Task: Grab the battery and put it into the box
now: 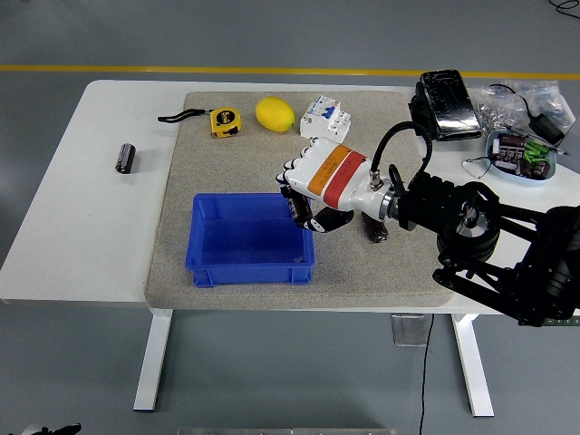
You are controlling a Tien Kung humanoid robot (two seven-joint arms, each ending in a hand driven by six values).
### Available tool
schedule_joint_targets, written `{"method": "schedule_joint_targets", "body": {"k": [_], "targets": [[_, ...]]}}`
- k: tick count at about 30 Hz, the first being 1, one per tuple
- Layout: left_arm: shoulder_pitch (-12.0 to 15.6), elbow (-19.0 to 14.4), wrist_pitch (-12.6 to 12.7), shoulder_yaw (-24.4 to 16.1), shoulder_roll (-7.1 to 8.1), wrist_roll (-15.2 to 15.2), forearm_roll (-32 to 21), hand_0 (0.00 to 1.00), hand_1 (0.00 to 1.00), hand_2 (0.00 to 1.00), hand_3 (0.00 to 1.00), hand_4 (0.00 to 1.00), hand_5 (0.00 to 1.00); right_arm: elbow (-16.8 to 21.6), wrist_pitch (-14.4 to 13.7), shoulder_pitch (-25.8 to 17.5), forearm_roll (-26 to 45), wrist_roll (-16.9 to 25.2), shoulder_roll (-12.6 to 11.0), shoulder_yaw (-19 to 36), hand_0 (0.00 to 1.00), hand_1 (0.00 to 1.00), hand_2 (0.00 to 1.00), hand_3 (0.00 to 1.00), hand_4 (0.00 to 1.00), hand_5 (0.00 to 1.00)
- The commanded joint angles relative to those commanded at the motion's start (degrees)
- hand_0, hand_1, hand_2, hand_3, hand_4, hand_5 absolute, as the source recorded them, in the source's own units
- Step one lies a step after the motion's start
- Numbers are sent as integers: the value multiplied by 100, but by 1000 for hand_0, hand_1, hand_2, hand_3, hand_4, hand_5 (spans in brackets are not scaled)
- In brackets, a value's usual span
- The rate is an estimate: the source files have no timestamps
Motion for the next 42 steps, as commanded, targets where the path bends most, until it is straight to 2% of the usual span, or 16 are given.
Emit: {"method": "schedule_joint_targets", "body": {"k": [4, 8, 9, 14, 15, 16, 20, 21, 24, 28, 32, 33, 38, 39, 42], "targets": [[-16, -3, 4, 4, 3, 4, 5, 713, 679, 736, 601, 615, 483, -177, -32, 115, 27, -51, 290, -219, 114, 232, 513, 514, 746, 210], [-39, -6, 4, 9, 16, 2, -3, 713, 679, 736, 601, 615, 483, -363, 130, 254, 30, -90, 485, -368, 114, 232, 513, 514, 746, 210], [-42, -7, 4, 12, 19, 0, -3, 713, 679, 735, 601, 615, 483, -383, 155, 272, 37, -90, 508, -383, 236, 373, 703, 668, 892, 261], [-54, -6, 15, 24, 25, -7, -19, 713, 679, 735, 601, 615, 483, -412, 317, 335, 89, -61, 559, -436, 236, 373, 703, 668, 892, 261], [-55, -6, 16, 28, 26, -8, -22, 713, 678, 736, 600, 615, 483, -407, 347, 338, 96, -52, 557, -439, 286, 444, 774, 830, 998, 301], [-56, -6, 16, 27, 27, -8, -21, 713, 678, 736, 600, 615, 483, -405, 358, 338, 99, -45, 556, -439, 286, 444, 774, 830, 998, 301], [-55, -6, 16, 24, 30, -4, -18, 713, 678, 736, 600, 615, 483, -400, 402, 332, 118, -12, 541, -433, 286, 444, 774, 830, 998, 301], [-56, -5, 16, 23, 30, -2, -17, 713, 679, 736, 600, 615, 483, -397, 410, 330, 119, -7, 534, -428, 265, 440, 797, 858, 998, 347], [-56, -5, 15, 18, 24, 5, -6, 713, 679, 736, 600, 615, 483, -334, 459, 306, 116, 6, 462, -356, 265, 440, 797, 858, 998, 347], [-49, -2, 18, 23, 22, -3, -17, 713, 680, 739, 600, 615, 483, -186, 587, 297, 65, -5, 242, -78, 255, 422, 777, 841, 998, 351], [-41, -3, 21, 39, 28, -4, -21, 713, 680, 739, 600, 615, 483, -32, 856, 275, 39, -38, -52, 292, 255, 422, 777, 841, 998, 351], [-41, -5, 21, 54, 30, -6, -30, 714, 682, 741, 600, 615, 483, 12, 950, 248, 29, -73, -154, 397, 440, 632, 788, 842, 998, 405], [-19, 0, 24, 39, 21, 4, -2, 714, 682, 741, 600, 615, 483, -104, 1322, 83, 347, -181, -418, 675, 440, 632, 788, 842, 998, 405], [-15, 0, 22, 37, 20, 5, -2, 714, 683, 744, 600, 615, 483, -147, 1341, 54, 399, -176, -448, 690, 992, 829, 842, 869, 998, 487], [2, -1, 14, 26, 10, 13, 4, 714, 683, 744, 600, 615, 483, -366, 1405, -46, 534, -130, -517, 695, 992, 829, 842, 869, 998, 487]]}}
